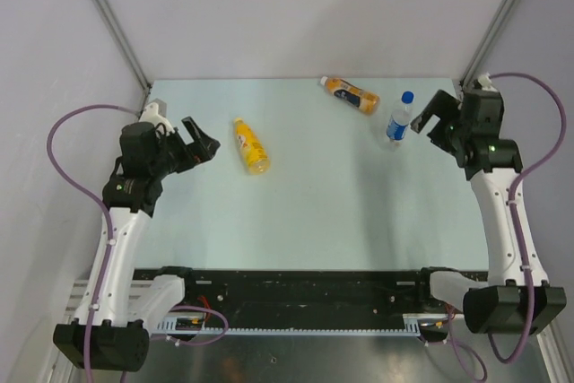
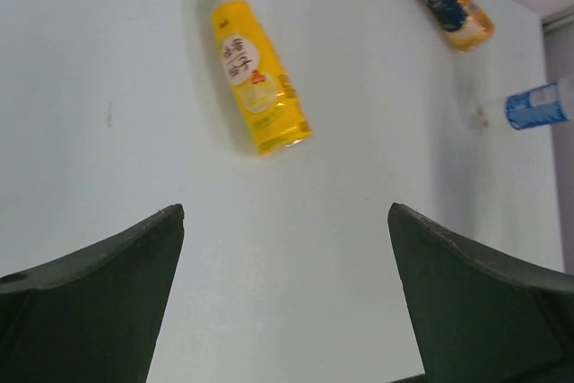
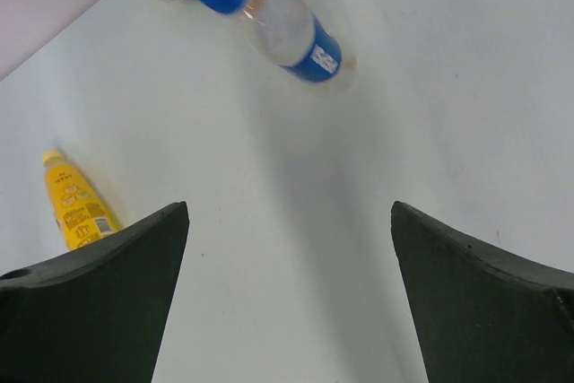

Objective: Unscrew the bottle caps

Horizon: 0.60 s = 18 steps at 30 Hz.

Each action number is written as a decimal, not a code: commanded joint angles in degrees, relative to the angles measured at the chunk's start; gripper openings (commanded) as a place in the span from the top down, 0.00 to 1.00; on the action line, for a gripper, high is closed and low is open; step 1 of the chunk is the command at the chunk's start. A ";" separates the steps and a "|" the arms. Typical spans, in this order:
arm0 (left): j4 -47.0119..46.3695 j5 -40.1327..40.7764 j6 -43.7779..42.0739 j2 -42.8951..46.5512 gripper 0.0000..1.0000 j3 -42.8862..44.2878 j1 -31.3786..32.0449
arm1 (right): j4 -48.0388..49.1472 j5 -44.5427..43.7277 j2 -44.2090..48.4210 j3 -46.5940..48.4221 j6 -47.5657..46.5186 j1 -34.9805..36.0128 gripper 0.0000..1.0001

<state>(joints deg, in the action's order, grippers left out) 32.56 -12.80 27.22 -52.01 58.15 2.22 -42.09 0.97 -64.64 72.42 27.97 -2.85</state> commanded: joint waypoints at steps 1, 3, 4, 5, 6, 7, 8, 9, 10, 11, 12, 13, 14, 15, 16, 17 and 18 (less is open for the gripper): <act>6.03 5.73 -5.29 -2.55 0.01 2.46 -0.50 | -1.94 -10.66 -6.02 9.46 -3.99 6.50 0.01; 6.45 5.51 -5.54 -3.20 0.01 2.18 -0.54 | -3.31 -13.83 -10.09 13.83 -4.70 8.75 0.01; 6.41 5.46 -5.49 -3.42 0.01 1.98 -0.54 | -4.12 -15.22 -12.14 16.01 -5.04 9.54 0.01; 6.40 5.53 -5.37 -3.52 0.01 1.80 -0.55 | -4.97 -16.36 -14.31 18.33 -5.25 10.06 0.01; 6.43 5.51 -5.31 -3.57 0.00 1.71 -0.55 | -5.70 -17.24 -16.49 20.68 -5.54 10.37 0.00; 6.41 5.55 -5.15 -3.60 0.00 1.62 -0.55 | -6.37 -17.94 -18.51 22.78 -5.76 10.61 0.01; 6.35 5.57 -4.85 -3.70 0.00 1.62 -0.55 | -6.88 -18.33 -20.44 24.79 -5.97 10.73 0.01; 6.32 5.54 -4.65 -3.93 0.01 1.62 -0.55 | -7.27 -18.40 -22.11 26.55 -6.29 10.79 0.01; 6.31 5.56 -4.47 -4.13 0.00 1.70 -0.55 | -7.73 -18.25 -23.82 28.35 -6.49 10.82 0.01; 6.30 5.58 -4.33 -4.27 0.00 1.75 -0.55 | -8.22 -18.09 -25.56 30.21 -6.59 10.75 0.01; 6.30 5.72 -4.18 -4.39 0.01 1.73 -0.55 | -8.78 -17.80 -27.13 31.94 -6.65 10.67 0.01; 6.29 6.00 -3.97 -4.45 0.01 1.71 -0.55 | -9.23 -17.51 -28.66 33.59 -6.76 10.58 0.01; 6.29 6.28 -3.64 -4.52 0.01 1.71 -0.55 | -9.54 -17.33 -30.04 34.99 -6.90 10.54 0.01; 6.25 6.51 -3.39 -4.64 0.01 1.71 -0.55 | -9.83 -17.19 -31.35 36.52 -7.11 10.48 0.01; 6.09 6.58 -3.18 -4.79 0.01 1.66 -0.55 | -10.15 -17.04 -32.62 37.90 -7.39 10.49 0.01; 5.97 6.43 -3.03 -5.00 0.01 1.64 -0.55 | -10.49 -17.05 -34.08 39.08 -7.66 10.45 0.02; 5.87 6.06 -2.95 -5.32 0.00 1.67 -0.55 | -10.83 -17.14 -35.43 40.19 -7.92 10.47 0.02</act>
<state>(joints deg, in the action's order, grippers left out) 38.74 -7.40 23.94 -56.73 58.72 2.11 -50.46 -14.76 -96.57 106.45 21.89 7.70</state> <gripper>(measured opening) 0.994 0.985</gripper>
